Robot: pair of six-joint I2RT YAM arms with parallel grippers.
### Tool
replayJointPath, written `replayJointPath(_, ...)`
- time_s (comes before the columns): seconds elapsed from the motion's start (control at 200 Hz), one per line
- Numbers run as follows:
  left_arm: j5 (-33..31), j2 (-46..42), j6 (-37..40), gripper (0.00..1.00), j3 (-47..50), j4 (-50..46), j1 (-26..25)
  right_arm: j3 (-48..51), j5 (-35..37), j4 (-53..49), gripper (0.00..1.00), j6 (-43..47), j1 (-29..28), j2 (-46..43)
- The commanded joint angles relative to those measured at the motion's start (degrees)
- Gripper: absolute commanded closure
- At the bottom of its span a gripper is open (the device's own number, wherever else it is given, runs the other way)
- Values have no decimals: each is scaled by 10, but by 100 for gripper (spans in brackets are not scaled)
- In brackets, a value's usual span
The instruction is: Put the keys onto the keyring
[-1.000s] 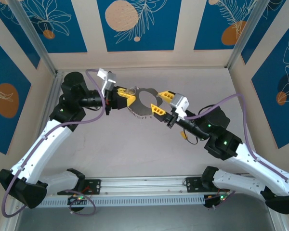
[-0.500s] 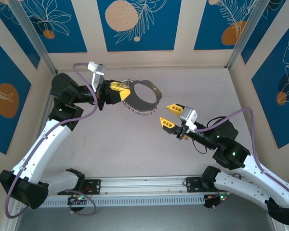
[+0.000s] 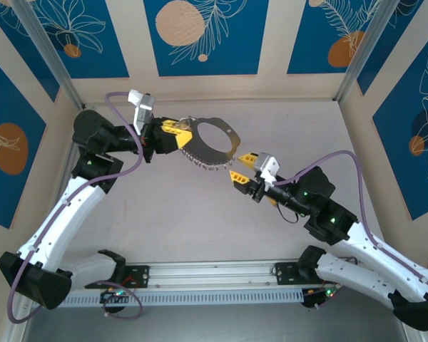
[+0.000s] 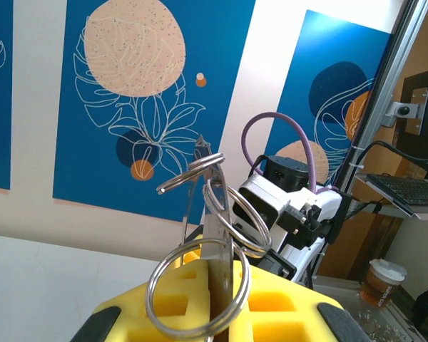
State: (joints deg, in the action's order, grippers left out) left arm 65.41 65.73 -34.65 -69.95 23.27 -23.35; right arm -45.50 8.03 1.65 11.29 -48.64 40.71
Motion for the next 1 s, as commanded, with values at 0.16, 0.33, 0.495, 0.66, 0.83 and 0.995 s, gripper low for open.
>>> replayJointPath(0.16, 9, -20, -3, 100, 3, 24, 8, -5, -16, 44, 60, -14, 3, 3)
replayJointPath(0.33, 8, -21, 2, 100, 3, 17, 9, -7, -21, 49, 62, -16, 3, 1)
replayJointPath(0.495, 8, -20, 2, 100, 3, 17, 9, -8, -23, 54, 62, -17, 4, 2)
replayJointPath(0.66, 8, -22, 3, 100, 5, 15, 8, -9, -25, 62, 64, -17, 5, 4)
replayJointPath(0.83, 7, -23, 2, 100, 6, 16, 8, -11, -23, 66, 68, -21, 8, 12)
replayJointPath(0.995, 8, -25, 2, 100, 6, 16, 8, -17, -23, 66, 70, -27, 13, 18)
